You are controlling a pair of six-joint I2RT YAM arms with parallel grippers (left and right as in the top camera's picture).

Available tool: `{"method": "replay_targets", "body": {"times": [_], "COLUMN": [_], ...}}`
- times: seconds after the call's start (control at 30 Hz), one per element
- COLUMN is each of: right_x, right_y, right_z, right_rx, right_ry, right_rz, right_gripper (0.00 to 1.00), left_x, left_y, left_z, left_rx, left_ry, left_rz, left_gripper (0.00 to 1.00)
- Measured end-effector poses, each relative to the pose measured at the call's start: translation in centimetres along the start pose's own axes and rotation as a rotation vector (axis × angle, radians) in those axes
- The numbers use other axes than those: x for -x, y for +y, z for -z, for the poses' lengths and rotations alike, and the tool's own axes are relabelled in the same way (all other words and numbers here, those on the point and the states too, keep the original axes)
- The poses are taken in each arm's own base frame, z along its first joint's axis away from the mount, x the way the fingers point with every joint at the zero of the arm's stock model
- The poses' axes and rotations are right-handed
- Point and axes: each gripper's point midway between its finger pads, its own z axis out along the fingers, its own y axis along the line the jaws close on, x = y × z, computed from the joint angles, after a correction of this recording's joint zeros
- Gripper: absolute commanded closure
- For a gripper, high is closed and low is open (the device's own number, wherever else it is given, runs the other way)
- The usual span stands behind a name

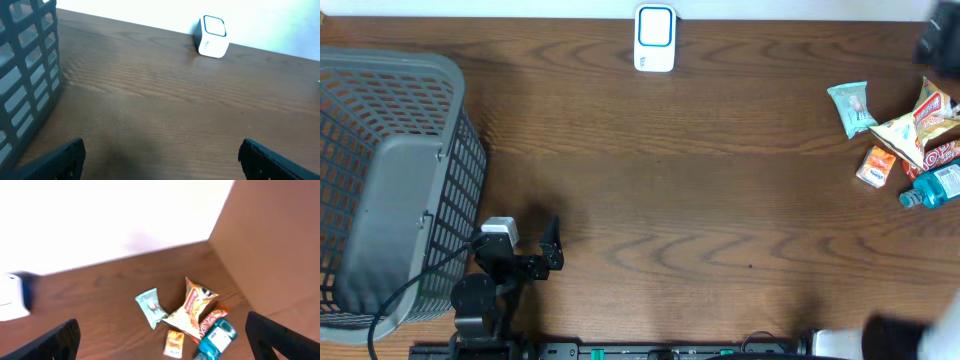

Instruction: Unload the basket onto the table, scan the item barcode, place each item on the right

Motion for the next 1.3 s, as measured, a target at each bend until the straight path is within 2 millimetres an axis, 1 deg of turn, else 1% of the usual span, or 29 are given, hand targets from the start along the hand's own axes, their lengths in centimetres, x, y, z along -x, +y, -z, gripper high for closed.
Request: {"method": "replay_targets", "body": {"times": [0.07, 0.13, 0.2, 0.23, 0.27, 0.3, 0.4, 0.47, 0.5, 0.63, 0.7, 0.77, 0.83, 0.87, 0.9, 1.0, 1.03, 1.1, 1.13, 1.23, 1.3], "right_x": [-0.6, -1.2, -2.5, -3.1, -4.1, -4.7, -7.8, -10.2, -11.8, -16.5, -18.1, -19.0, -19.6, -19.5, -19.7, -19.6, -19.9, -20.1, -20.6, -23.4, -25.8], "right_y": [-0.9, -1.6, -2.2, -2.5, -2.8, -3.0, -3.8, -4.5, -4.8, -5.5, -5.5, -5.3, -4.7, -4.3, -4.1, -2.8, -2.3, -1.6, -1.1, 0.3, 1.6], "right_z": [4.6, 7.9, 11.0, 12.1, 13.8, 14.7, 18.3, 20.9, 22.3, 24.7, 24.8, 23.9, 21.5, 19.6, 18.4, 12.5, 10.3, 6.9, 5.1, -0.3, -3.7], "right_rx": [0.003, 0.007, 0.009, 0.01, 0.011, 0.013, 0.016, 0.015, 0.016, 0.024, 0.03, 0.04, 0.049, 0.054, 0.056, 0.074, 0.081, 0.096, 0.102, 0.122, 0.152], "right_ry": [-0.045, -0.085, -0.108, -0.118, -0.137, -0.145, -0.193, -0.249, -0.278, -0.365, -0.422, -0.458, -0.467, -0.468, -0.456, -0.437, -0.425, -0.438, -0.427, -0.355, -0.299], "right_rz": [-0.023, -0.044, -0.063, -0.069, -0.078, -0.083, -0.108, -0.135, -0.151, -0.188, -0.205, -0.222, -0.245, -0.261, -0.267, -0.329, -0.358, -0.409, -0.426, -0.466, -0.49], "right_gripper": [0.01, 0.01, 0.01, 0.01, 0.01, 0.01, 0.01, 0.01, 0.01, 0.01, 0.01, 0.01, 0.01, 0.01, 0.01, 0.01, 0.01, 0.01, 0.01, 0.01, 0.01], "left_x": [0.0, 0.0, 0.0, 0.0, 0.0, 0.0, 0.0, 0.0, 0.0, 0.0, 0.0, 0.0, 0.0, 0.0, 0.0, 0.0, 0.0, 0.0, 0.0, 0.0, 0.0], "left_y": [0.0, 0.0, 0.0, 0.0, 0.0, 0.0, 0.0, 0.0, 0.0, 0.0, 0.0, 0.0, 0.0, 0.0, 0.0, 0.0, 0.0, 0.0, 0.0, 0.0, 0.0], "left_z": [0.0, 0.0, 0.0, 0.0, 0.0, 0.0, 0.0, 0.0, 0.0, 0.0, 0.0, 0.0, 0.0, 0.0, 0.0, 0.0, 0.0, 0.0, 0.0, 0.0, 0.0], "left_rx": [0.0, 0.0, 0.0, 0.0, 0.0, 0.0, 0.0, 0.0, 0.0, 0.0, 0.0, 0.0, 0.0, 0.0, 0.0, 0.0, 0.0, 0.0, 0.0, 0.0, 0.0], "left_ry": [0.0, 0.0, 0.0, 0.0, 0.0, 0.0, 0.0, 0.0, 0.0, 0.0, 0.0, 0.0, 0.0, 0.0, 0.0, 0.001, 0.0, 0.001, 0.0, 0.0, 0.0], "left_rz": [0.0, 0.0, 0.0, 0.0, 0.0, 0.0, 0.0, 0.0, 0.0, 0.0, 0.0, 0.0, 0.0, 0.0, 0.0, 0.0, 0.0, 0.001, 0.0, 0.0, 0.0], "left_gripper": [0.02, 0.02, 0.02, 0.02, 0.02, 0.02, 0.02, 0.02, 0.02, 0.02, 0.02, 0.02, 0.02, 0.02, 0.02, 0.02, 0.02, 0.02, 0.02, 0.02, 0.02]}}
